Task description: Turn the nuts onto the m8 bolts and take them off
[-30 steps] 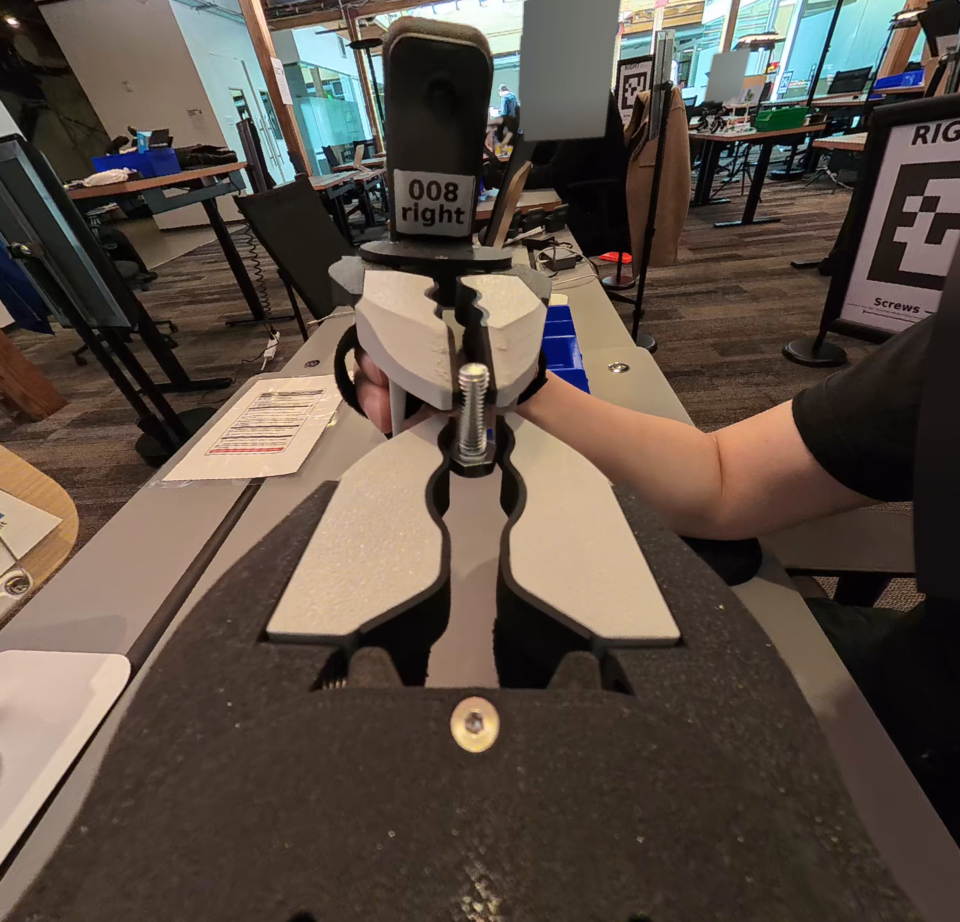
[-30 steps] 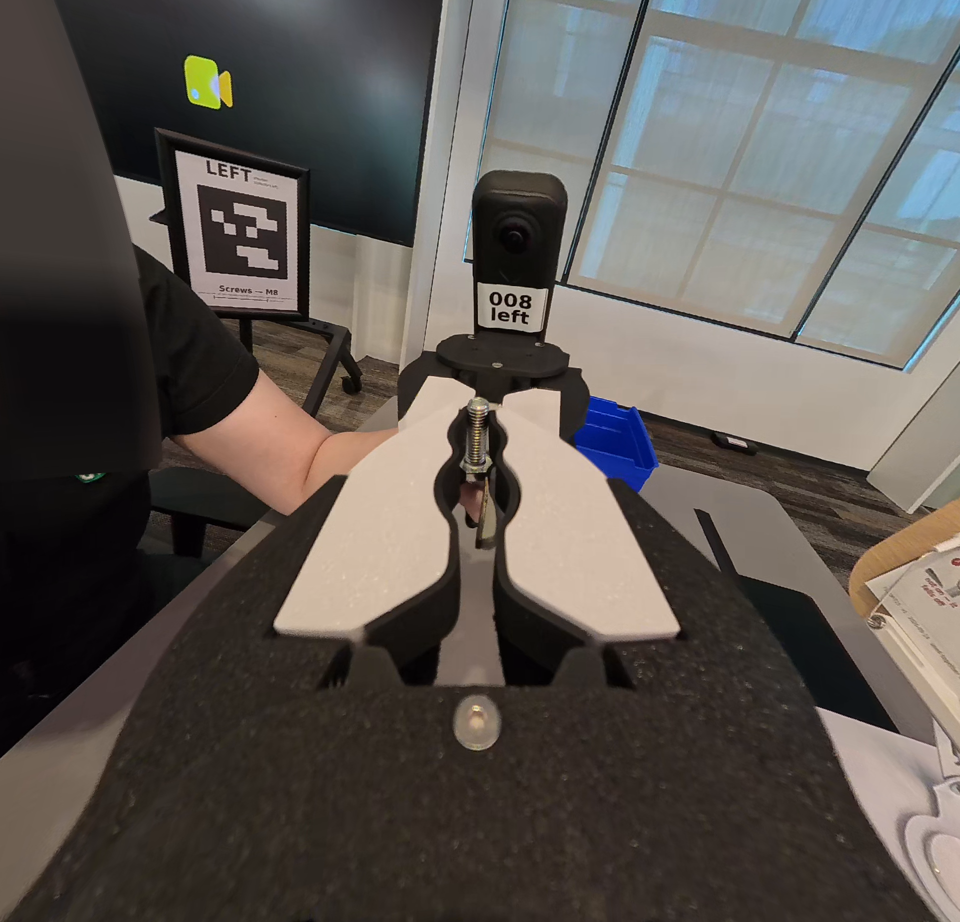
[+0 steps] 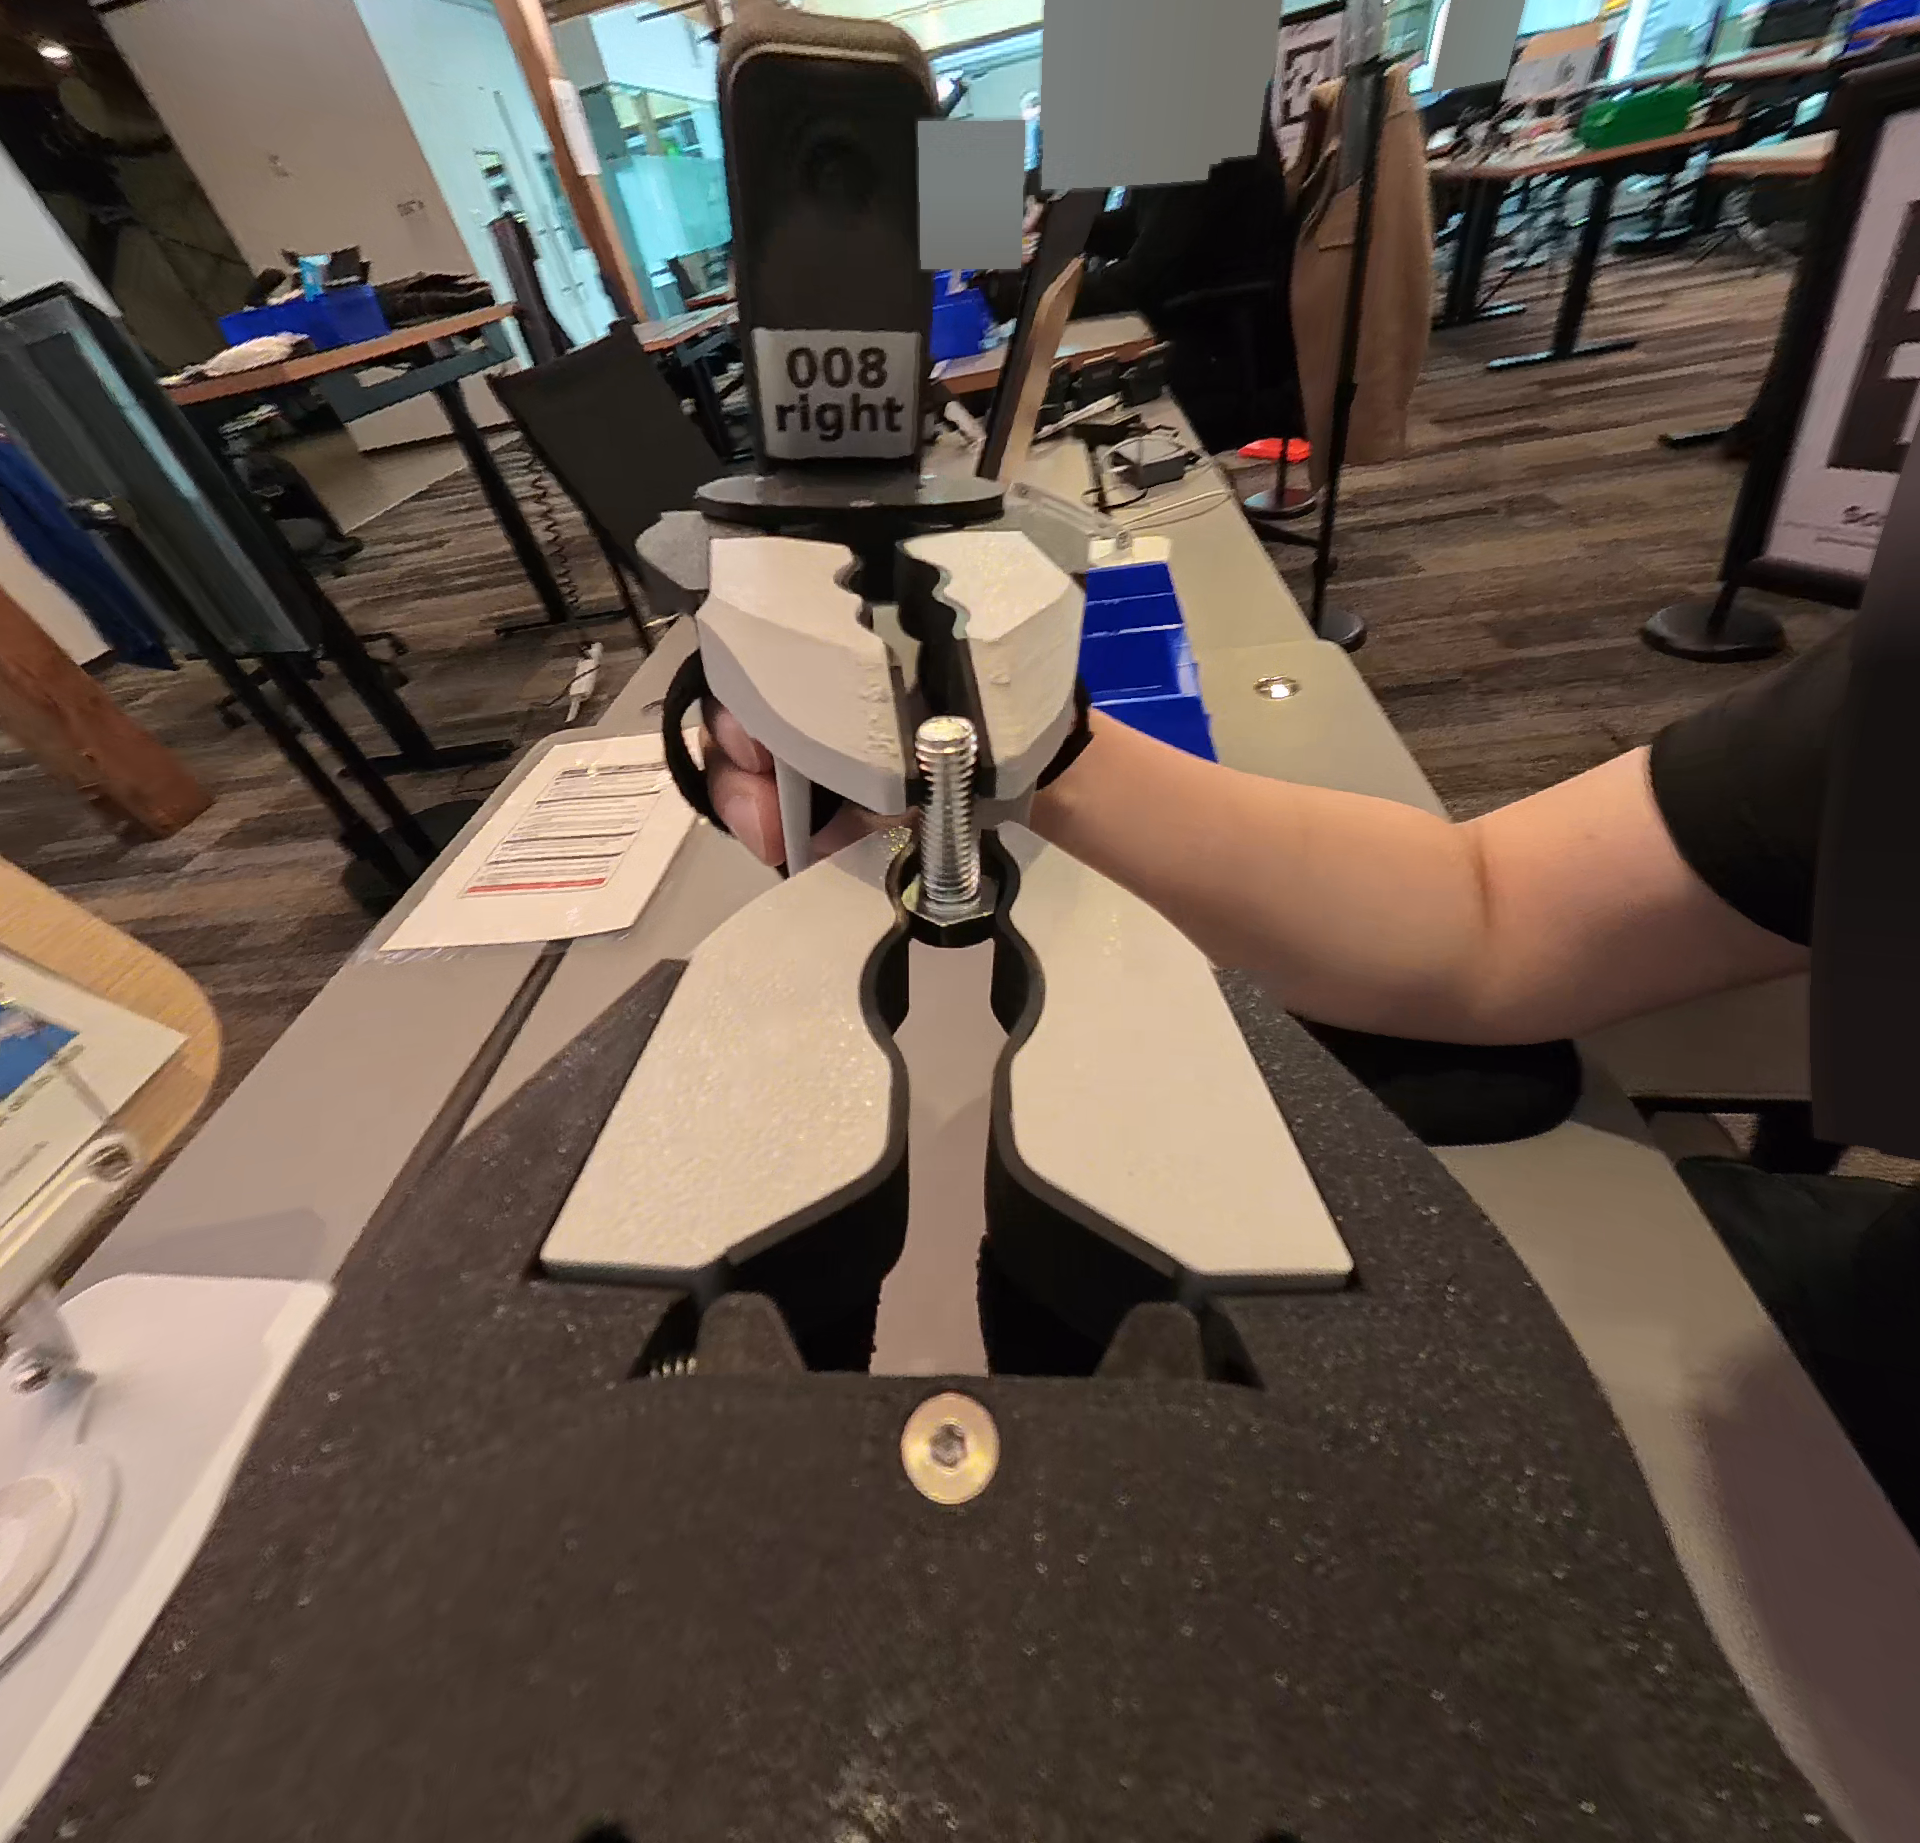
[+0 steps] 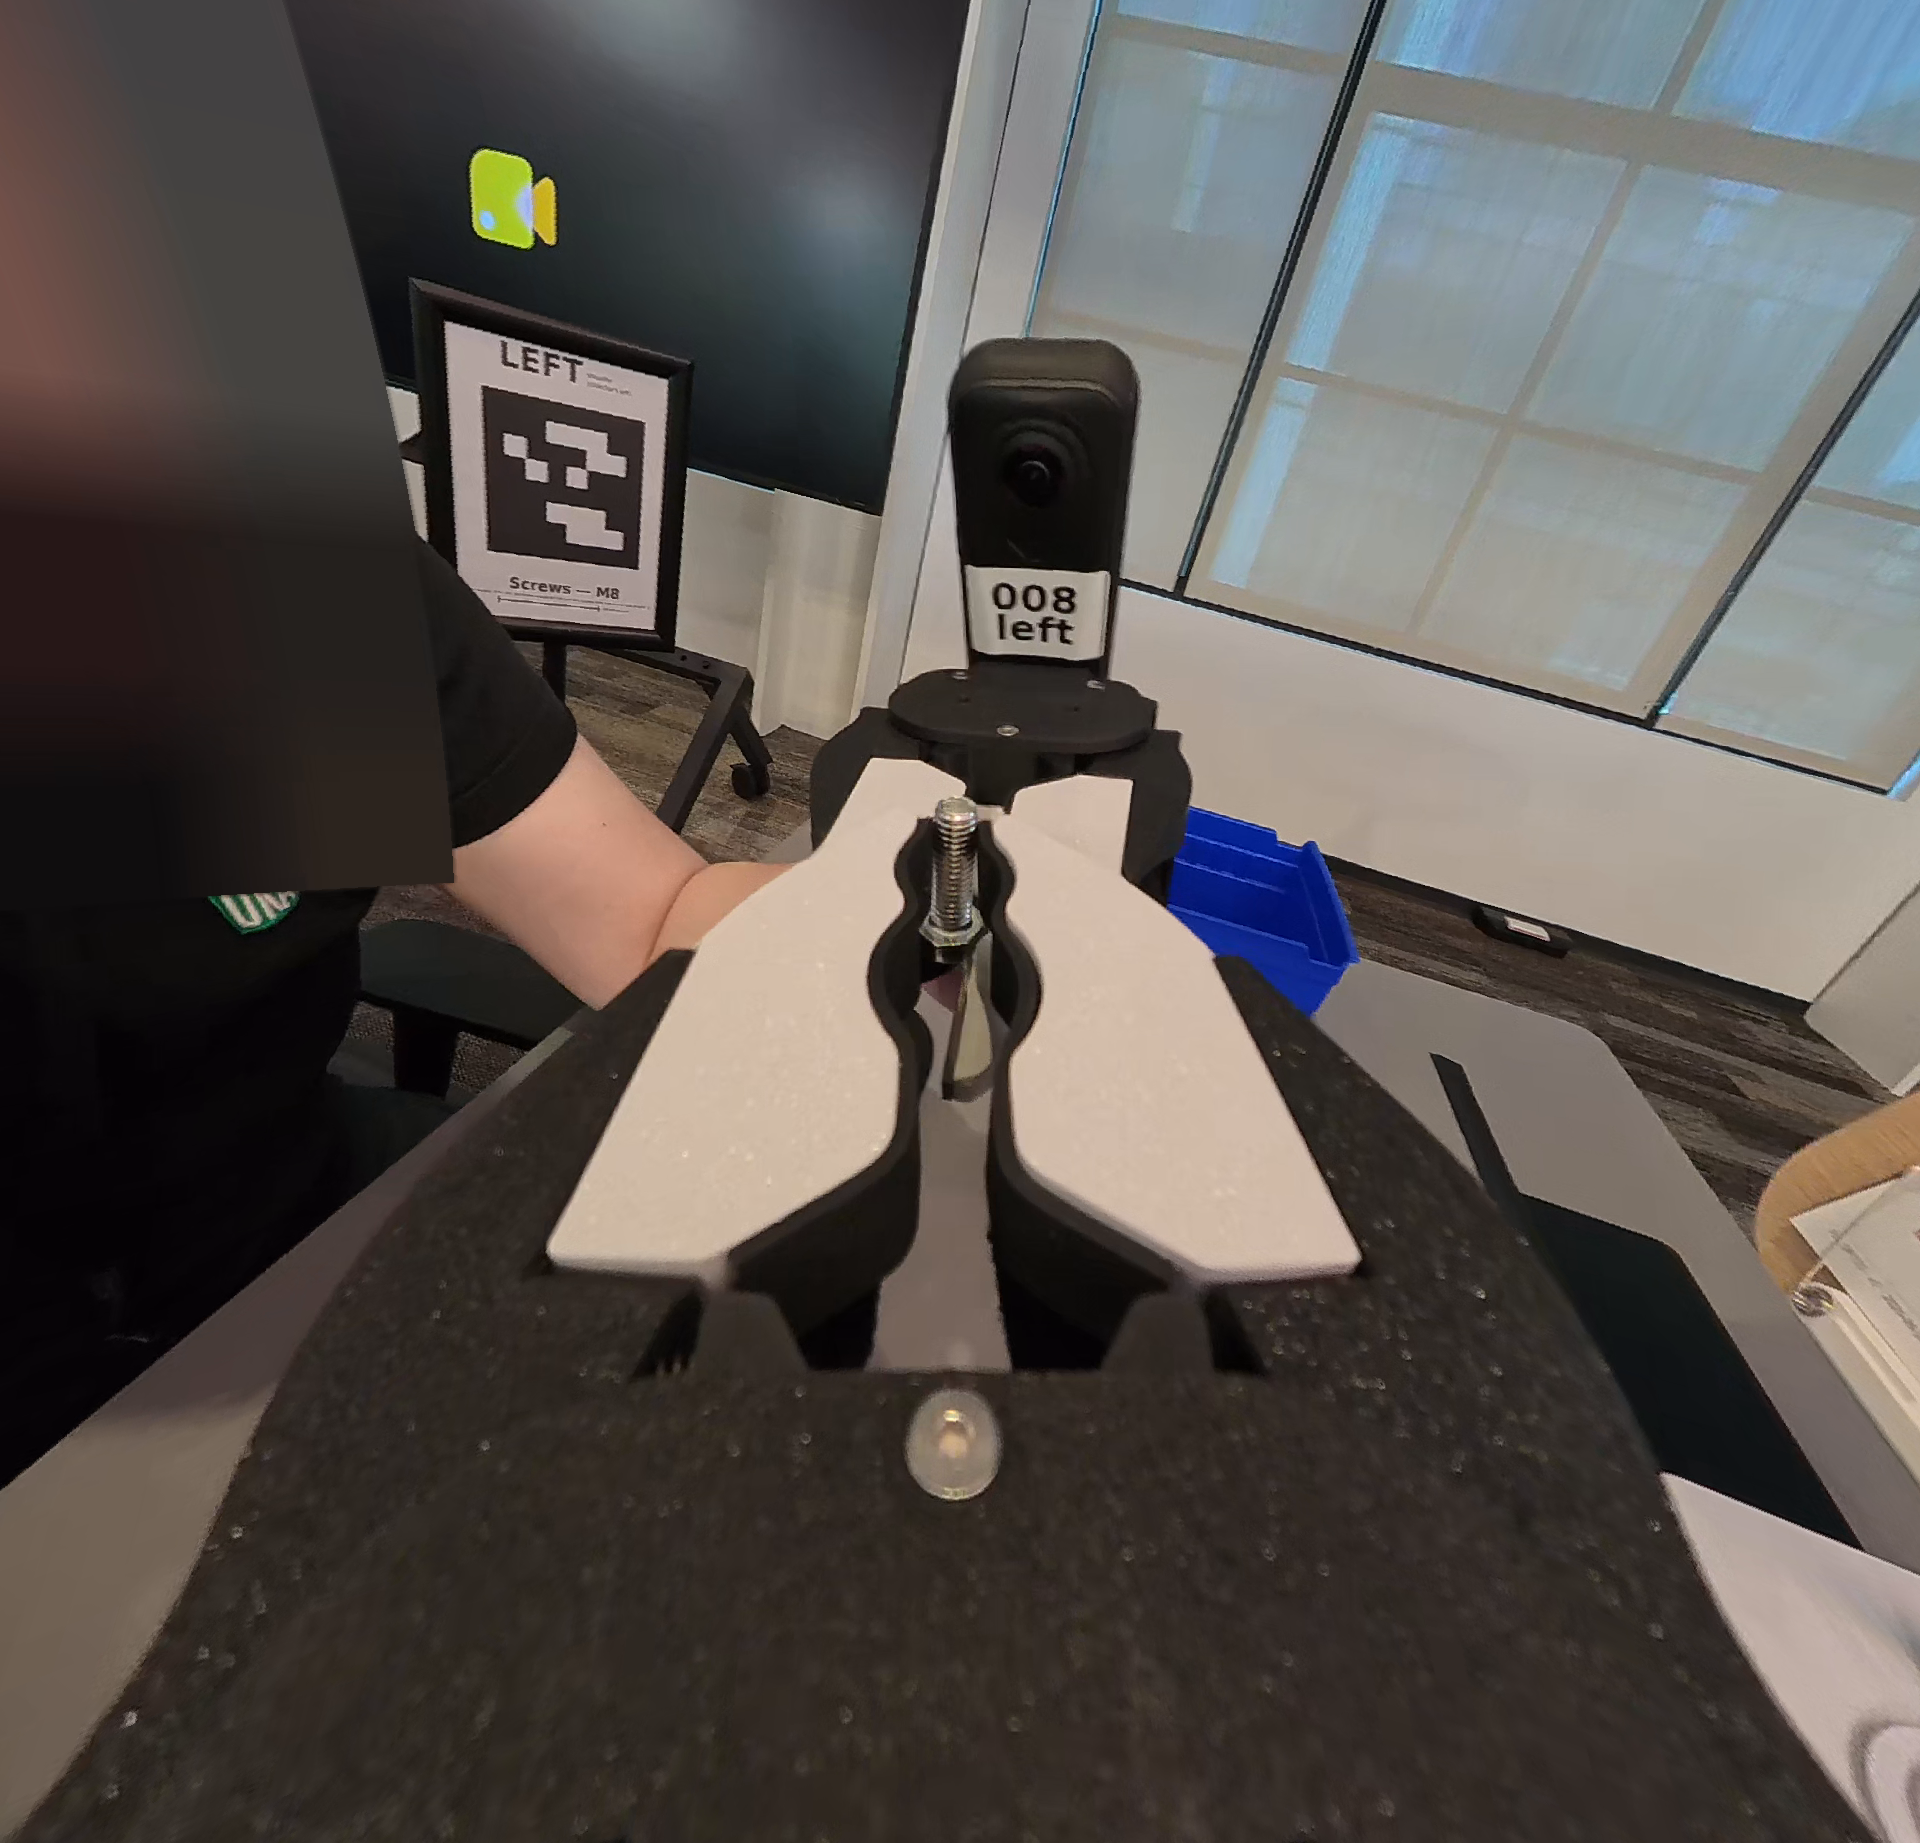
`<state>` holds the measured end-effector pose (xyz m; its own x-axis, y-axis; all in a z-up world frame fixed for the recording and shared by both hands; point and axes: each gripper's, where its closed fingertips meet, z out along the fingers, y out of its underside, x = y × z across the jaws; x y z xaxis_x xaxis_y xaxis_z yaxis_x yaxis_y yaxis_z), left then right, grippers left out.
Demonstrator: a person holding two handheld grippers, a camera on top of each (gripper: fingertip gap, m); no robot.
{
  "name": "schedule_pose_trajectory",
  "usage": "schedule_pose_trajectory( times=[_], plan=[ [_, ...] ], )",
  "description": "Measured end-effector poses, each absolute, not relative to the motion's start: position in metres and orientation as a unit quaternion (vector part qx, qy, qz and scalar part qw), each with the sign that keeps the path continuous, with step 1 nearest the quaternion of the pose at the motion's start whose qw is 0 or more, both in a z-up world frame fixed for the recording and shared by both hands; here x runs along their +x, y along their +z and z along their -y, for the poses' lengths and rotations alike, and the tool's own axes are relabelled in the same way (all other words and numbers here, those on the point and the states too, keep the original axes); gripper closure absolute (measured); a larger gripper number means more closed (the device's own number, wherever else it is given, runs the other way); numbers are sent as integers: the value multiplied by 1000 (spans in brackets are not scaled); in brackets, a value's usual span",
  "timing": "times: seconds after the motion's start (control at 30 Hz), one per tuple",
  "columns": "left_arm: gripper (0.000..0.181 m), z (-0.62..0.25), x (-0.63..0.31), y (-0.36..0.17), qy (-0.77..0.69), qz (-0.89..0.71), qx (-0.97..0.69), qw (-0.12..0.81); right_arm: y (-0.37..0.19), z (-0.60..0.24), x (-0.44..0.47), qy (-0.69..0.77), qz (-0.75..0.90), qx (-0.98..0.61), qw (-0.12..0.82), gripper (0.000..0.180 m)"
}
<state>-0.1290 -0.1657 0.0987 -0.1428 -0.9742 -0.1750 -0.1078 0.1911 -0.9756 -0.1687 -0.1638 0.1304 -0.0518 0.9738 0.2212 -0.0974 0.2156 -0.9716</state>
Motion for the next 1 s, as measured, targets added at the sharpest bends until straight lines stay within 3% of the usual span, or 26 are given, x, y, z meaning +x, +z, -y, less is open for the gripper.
schedule_pose_trajectory(
  times=[0.2, 0.37, 0.57, 0.8, 1.0],
  plan=[
    [171, 152, -130, 96, -435, -597, -462, 491, 139, 158, -161, 473, 519, -407, 584, 158],
    [170, 119, -149, 101, -406, -564, -497, 520, 132, 140, -141, 442, 497, -459, 590, 160],
    [171, 55, -205, 114, -308, -480, -579, 583, 25, 94, -133, 249, 561, -653, 444, 166],
    [171, 7, -266, 114, -207, -398, -648, 615, -81, 107, -176, 182, 645, -715, 200, 179],
    [170, 0, -287, 117, -214, -380, -653, 619, -117, 102, -176, 95, 706, -683, 161, 180]
  ],
)
